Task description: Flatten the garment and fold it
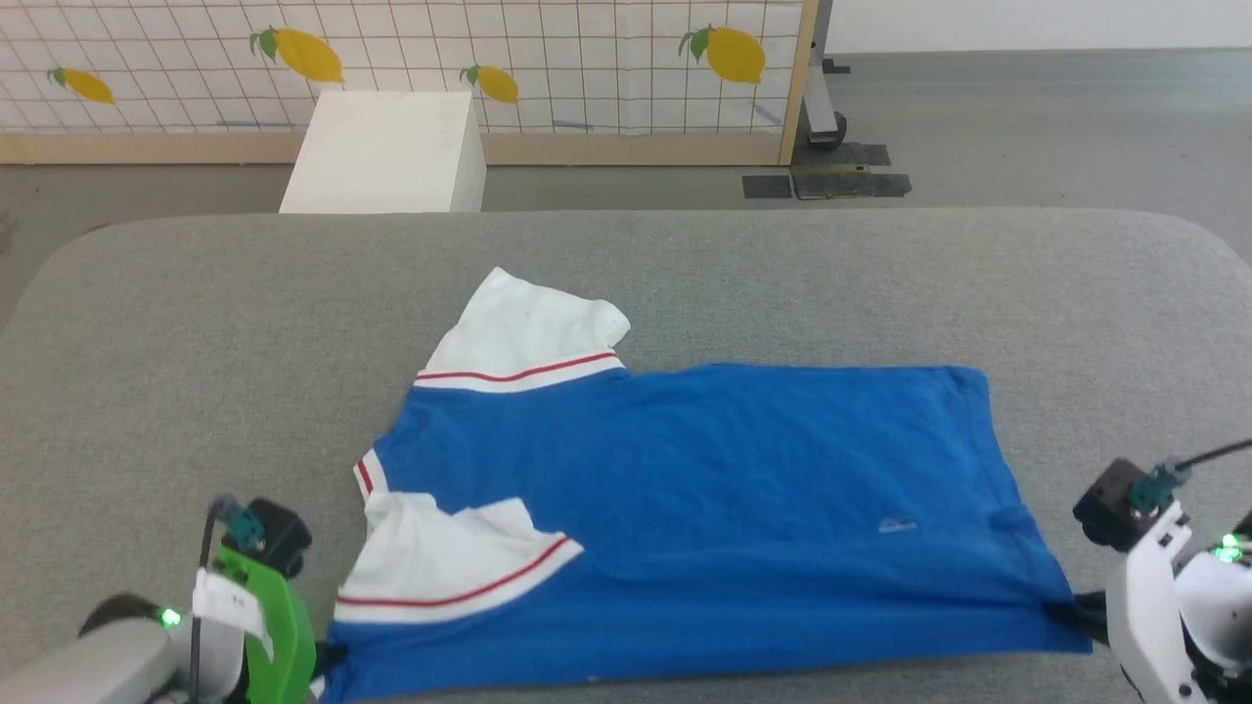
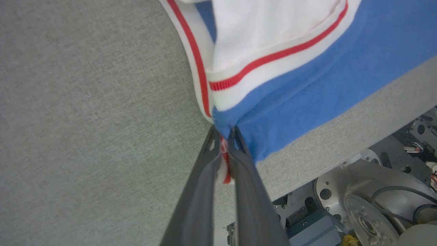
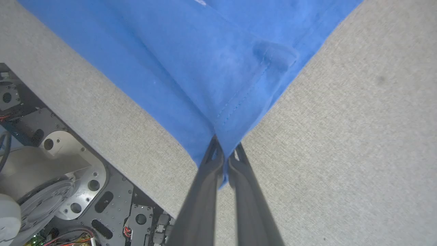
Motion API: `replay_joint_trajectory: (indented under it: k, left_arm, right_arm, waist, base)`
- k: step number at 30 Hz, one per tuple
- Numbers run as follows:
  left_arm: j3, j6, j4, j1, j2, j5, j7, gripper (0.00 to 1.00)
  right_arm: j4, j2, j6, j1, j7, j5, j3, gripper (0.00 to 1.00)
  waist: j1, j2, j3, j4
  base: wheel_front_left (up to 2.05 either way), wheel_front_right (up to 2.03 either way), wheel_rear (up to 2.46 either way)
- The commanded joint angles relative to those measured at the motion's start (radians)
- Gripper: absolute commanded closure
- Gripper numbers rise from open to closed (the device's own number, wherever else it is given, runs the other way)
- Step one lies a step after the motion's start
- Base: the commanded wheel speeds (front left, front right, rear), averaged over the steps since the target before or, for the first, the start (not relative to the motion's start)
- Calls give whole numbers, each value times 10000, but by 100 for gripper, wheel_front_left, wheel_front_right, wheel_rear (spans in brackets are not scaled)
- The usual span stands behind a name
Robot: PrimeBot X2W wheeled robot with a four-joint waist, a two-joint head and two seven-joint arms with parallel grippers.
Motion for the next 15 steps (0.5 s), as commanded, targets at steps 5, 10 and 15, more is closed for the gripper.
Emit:
replay_joint_trajectory:
  k: [5, 10, 15]
  left_arm:
    - [-19, 249, 248, 629, -86, -211, -246, 100]
    - [14, 257, 689, 714, -330, -368, -287, 100]
    - [157, 267, 992, 767, -573, -477, -616, 0]
  right_arm:
    - [424, 257, -19, 732, -69, -35, -273, 100]
    - [1032, 792, -19, 1148, -27, -256, -340, 100]
    - [1502, 1244, -19, 1367, -382, -608, -666, 0]
  waist:
    - [0, -1, 122, -24]
    - [0, -1, 255, 23]
    - [0, -1, 102, 18]
  base:
    - [0, 0, 0]
    - [0, 0, 0]
    - [0, 0, 0]
